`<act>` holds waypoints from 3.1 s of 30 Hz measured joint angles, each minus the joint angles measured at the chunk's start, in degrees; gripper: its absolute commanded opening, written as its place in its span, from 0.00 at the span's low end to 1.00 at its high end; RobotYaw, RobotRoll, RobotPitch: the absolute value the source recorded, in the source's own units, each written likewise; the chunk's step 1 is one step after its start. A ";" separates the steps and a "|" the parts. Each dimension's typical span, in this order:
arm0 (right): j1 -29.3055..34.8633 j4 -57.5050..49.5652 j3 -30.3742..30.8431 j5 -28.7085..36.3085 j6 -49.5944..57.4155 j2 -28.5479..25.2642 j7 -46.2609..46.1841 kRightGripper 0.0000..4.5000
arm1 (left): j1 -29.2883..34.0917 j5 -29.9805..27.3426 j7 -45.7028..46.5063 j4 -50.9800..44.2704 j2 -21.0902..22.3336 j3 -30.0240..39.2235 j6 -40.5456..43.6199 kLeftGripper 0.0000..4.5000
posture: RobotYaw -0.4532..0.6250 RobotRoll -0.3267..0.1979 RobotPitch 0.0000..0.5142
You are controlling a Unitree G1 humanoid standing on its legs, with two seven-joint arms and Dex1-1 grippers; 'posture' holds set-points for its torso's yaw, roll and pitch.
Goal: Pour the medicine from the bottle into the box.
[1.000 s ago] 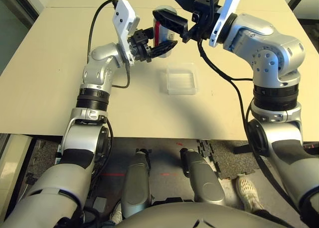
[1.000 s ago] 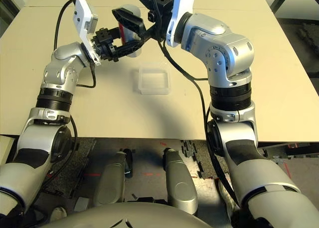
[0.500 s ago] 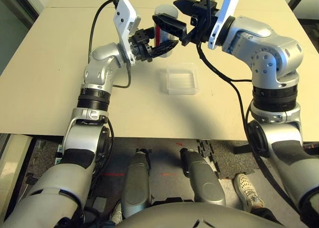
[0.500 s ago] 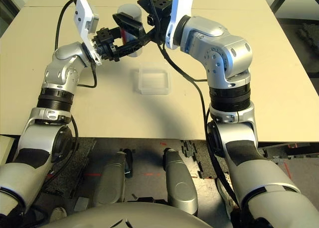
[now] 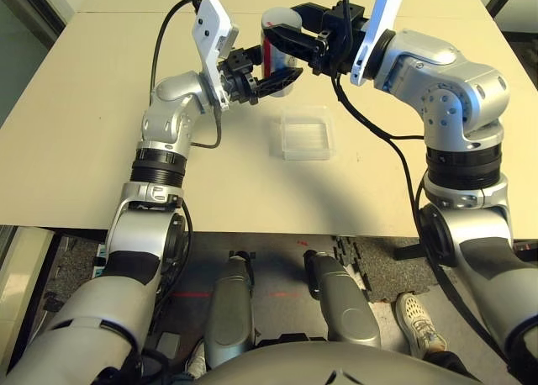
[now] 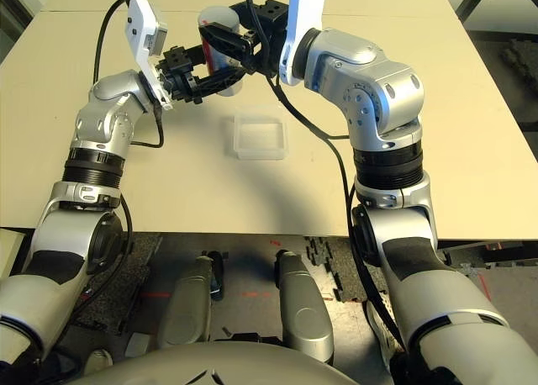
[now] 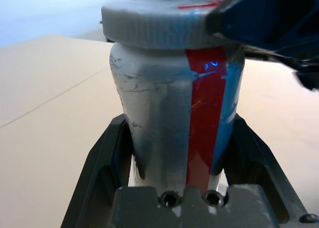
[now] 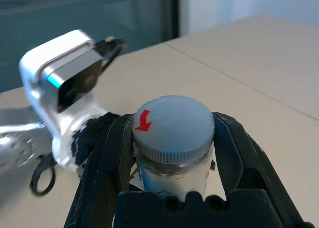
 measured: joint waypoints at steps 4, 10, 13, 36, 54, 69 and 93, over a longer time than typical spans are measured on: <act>-1.00 0.15 -0.43 2.09 -1.00 -3.82 8.10 0.57 | 0.41 -3.47 -2.04 -6.62 0.59 -0.37 7.54 0.61 | 0.43 0.62 0.39; -3.01 0.29 -0.55 6.37 -0.12 -8.28 18.47 0.57 | 0.61 -8.68 -5.40 -16.68 4.25 -1.87 19.17 0.61 | 0.44 0.62 0.39; -3.56 0.53 -0.54 8.06 1.22 -9.36 21.48 0.57 | 0.61 -10.05 -7.19 -19.79 6.35 -2.68 22.76 0.61 | 0.44 0.62 0.40; -2.42 1.29 0.88 9.46 4.46 -10.99 25.61 0.93 | 3.31 -10.86 -9.29 -25.13 9.54 -5.02 24.28 0.61 | 0.46 0.62 0.37; -3.74 -7.55 0.35 10.83 8.58 -7.06 8.66 1.00 | 2.80 -6.94 -9.12 -15.02 10.18 -5.07 14.33 0.61 | 0.44 0.62 0.37; -3.04 -4.27 7.19 1.02 0.99 -3.44 5.98 1.00 | 2.62 -6.32 -9.57 -13.85 10.14 -5.24 12.53 0.61 | 0.44 0.62 0.38; 2.32 -5.94 -2.24 4.07 4.89 -10.53 3.58 1.00 | 2.77 -5.08 -6.50 -10.80 10.64 -4.18 9.98 0.61 | 0.41 0.62 0.38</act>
